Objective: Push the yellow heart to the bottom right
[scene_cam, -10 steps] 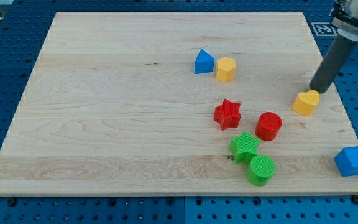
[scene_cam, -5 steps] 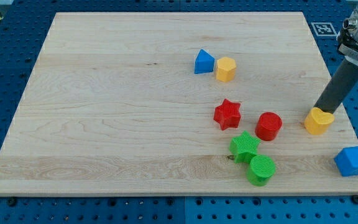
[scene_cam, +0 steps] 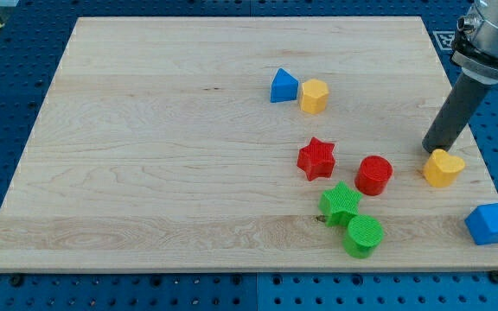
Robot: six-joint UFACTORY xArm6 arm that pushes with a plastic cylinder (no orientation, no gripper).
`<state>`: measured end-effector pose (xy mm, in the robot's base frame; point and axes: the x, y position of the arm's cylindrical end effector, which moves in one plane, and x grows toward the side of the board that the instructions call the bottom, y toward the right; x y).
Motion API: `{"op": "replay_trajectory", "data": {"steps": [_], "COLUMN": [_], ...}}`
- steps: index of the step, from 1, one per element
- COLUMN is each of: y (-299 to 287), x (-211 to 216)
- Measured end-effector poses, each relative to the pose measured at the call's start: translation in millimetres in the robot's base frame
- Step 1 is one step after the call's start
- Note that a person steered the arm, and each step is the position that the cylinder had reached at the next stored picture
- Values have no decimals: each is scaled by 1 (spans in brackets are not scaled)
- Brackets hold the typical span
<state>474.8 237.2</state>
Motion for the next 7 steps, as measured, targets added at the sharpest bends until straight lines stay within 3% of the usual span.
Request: {"op": "replay_trajectory", "data": {"steps": [7], "y": [5], "x": [54]}}
